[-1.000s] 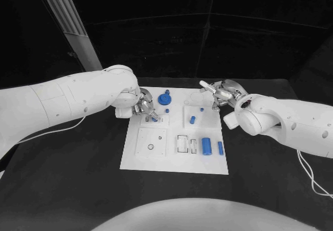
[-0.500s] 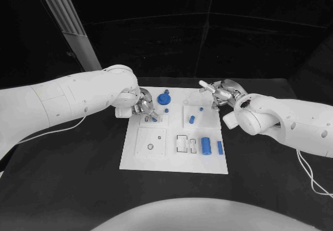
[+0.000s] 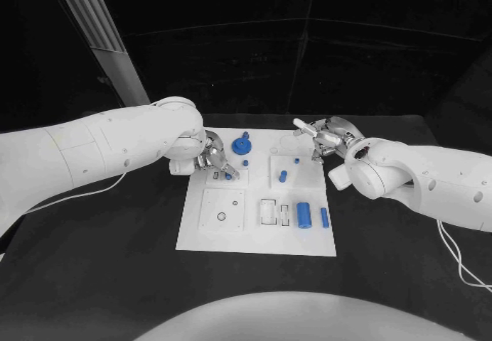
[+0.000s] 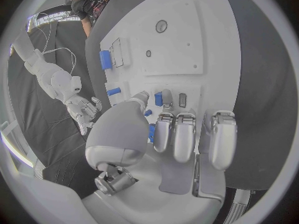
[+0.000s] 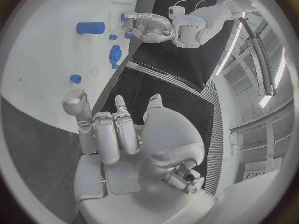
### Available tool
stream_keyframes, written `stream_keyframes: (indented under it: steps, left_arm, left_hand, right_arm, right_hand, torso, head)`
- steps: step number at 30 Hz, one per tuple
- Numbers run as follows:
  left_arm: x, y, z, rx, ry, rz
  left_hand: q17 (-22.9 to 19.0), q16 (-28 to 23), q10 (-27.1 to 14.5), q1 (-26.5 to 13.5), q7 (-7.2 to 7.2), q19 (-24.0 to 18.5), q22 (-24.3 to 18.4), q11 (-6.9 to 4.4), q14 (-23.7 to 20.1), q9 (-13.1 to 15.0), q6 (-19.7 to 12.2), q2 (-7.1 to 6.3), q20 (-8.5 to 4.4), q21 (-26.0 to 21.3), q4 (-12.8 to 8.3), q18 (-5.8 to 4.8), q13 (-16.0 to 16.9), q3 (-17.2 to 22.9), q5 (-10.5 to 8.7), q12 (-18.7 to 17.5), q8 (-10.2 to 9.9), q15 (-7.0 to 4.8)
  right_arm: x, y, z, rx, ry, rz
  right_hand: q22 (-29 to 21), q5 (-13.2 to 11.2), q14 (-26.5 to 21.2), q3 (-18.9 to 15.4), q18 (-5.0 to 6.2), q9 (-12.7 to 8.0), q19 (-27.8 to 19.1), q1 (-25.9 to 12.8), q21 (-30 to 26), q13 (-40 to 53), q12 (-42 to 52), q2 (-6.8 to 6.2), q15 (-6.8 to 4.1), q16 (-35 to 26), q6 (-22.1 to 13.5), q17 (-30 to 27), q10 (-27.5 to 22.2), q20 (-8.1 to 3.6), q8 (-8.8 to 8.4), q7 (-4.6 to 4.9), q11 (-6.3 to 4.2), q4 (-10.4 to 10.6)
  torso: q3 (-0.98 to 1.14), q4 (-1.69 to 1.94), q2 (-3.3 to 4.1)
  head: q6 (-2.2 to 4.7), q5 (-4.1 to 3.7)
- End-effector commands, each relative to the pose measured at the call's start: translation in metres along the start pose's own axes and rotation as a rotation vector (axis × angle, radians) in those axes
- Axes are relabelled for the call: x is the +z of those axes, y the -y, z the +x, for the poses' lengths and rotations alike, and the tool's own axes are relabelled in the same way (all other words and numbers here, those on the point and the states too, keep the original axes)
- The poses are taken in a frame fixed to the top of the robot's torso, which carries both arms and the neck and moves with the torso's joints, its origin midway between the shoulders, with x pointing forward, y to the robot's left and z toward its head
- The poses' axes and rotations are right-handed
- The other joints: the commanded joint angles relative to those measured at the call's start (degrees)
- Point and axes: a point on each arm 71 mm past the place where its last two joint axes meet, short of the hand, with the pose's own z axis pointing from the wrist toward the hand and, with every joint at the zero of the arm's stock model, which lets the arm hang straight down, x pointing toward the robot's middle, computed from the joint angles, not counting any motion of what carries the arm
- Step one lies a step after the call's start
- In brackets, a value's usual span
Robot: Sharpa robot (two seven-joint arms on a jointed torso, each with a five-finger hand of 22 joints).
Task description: Assemble the parts on the task board
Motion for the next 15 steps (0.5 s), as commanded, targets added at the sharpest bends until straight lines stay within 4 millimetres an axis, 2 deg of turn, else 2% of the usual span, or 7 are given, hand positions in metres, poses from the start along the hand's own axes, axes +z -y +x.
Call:
stream_keyframes:
  steps: [1,5,8,9,12,15]
  left_arm:
    - [0.0,-0.004,-0.001,-0.021,0.033,-0.016]
    - [-0.003,-0.007,-0.001,-0.049,0.069,0.008]
    - [-0.006,-0.01,-0.001,-0.07,0.097,0.032]
    - [-0.008,-0.011,-0.001,-0.078,0.108,0.043]
    - [-0.014,-0.012,-0.001,-0.091,0.131,0.068]
    - [-0.023,-0.013,-0.005,-0.1,0.159,0.096]
  left_hand:
    - [15.09,0.17,5.97,-1.9,0.44,5.86,15.09,0.39,5.94,0.51,0.09,0.34,0.48,0.22,0.03,-0.37,14.96,-2.3,-2.39,0.13,-0.42,0.35]
    - [15.09,0.17,5.97,-4.24,0.56,5.86,15.09,0.51,5.94,1.55,-0.44,0.44,0.57,0.22,0.15,-0.37,14.96,-5.34,-4.93,0.13,-0.35,0.43]
    - [15.09,0.17,5.97,-5.71,0.9,5.86,15.09,0.92,5.94,3.83,-2.86,0.0,0.73,0.22,0.09,-0.37,14.96,-7.74,-6.33,0.13,1.08,0.64]
    - [15.09,0.17,5.97,-6.38,1.03,5.86,15.09,0.92,5.94,4.42,-3.55,-0.52,0.79,0.22,0.28,-0.37,14.96,-8.38,-7.13,0.13,1.49,0.73]
    - [15.09,0.17,5.97,-7.3,1.16,5.86,15.09,1.02,5.94,5.61,-4.68,-1.03,0.9,0.22,0.32,-0.37,14.96,-8.98,-7.97,0.13,2.45,0.85]
    - [15.09,0.17,5.97,-7.5,1.17,5.86,15.09,1.04,5.94,6.01,-4.88,-0.93,0.94,0.22,0.32,-0.37,14.96,-9.0,-8.2,0.13,2.85,0.87]
  right_arm:
    - [0.0,-0.001,0.0,-0.002,0.002,-0.008]
    - [0.0,-0.001,0.0,-0.002,0.0,-0.008]
    - [0.0,-0.001,0.0,-0.002,-0.001,-0.007]
    - [0.0,0.0,0.001,-0.002,-0.001,-0.006]
    - [0.0,0.001,0.001,-0.001,-0.002,-0.003]
    - [0.0,0.002,0.001,-0.001,-0.002,0.0]
  right_hand:
    - [4.34,0.05,6.05,-0.41,0.3,0.1,-0.07,0.63,-0.19,14.92,0.15,0.09,-0.26,0.14,-0.33,15.1,5.97,-0.14,0.3,1.63,-0.33,-0.01]
    - [4.34,0.05,6.05,-0.41,0.3,0.1,-0.07,0.63,-0.19,14.92,0.15,0.09,-0.26,0.14,-0.33,15.1,5.97,-0.14,0.3,1.63,-0.33,-0.01]
    - [4.34,0.05,6.05,-0.41,0.3,0.1,-0.07,0.63,-0.19,14.92,0.15,0.09,-0.26,0.14,-0.33,15.1,5.97,-0.14,0.3,1.63,-0.33,-0.01]
    - [4.34,0.05,6.05,-0.41,0.3,0.1,-0.07,0.63,-0.19,14.92,0.15,0.09,-0.26,0.14,-0.33,15.1,5.97,-0.14,0.3,1.63,-0.33,-0.01]
    - [4.34,0.05,6.05,-0.41,0.3,0.1,-0.07,0.63,-0.19,14.92,0.15,0.09,-0.26,0.14,-0.33,15.1,5.97,-0.14,0.3,1.63,-0.33,-0.01]
    - [4.32,0.05,6.05,-0.49,0.31,0.1,-0.11,0.65,-0.31,14.92,0.15,0.13,-0.27,0.14,-0.37,15.1,5.97,-0.15,0.46,1.62,-0.34,0.0]
  torso:
    - [0.0,0.06,-0.01]
    - [-0.03,0.07,-0.05]
    - [-0.06,0.07,-0.04]
    - [-0.09,0.11,-0.06]
    - [-0.08,0.12,-0.09]
    - [-0.08,0.14,-0.07]
  head:
    - [0.15,0.01]
    - [0.2,0.08]
    - [0.29,-0.05]
    - [0.43,-0.13]
    - [0.59,-0.19]
    - [0.6,-0.26]
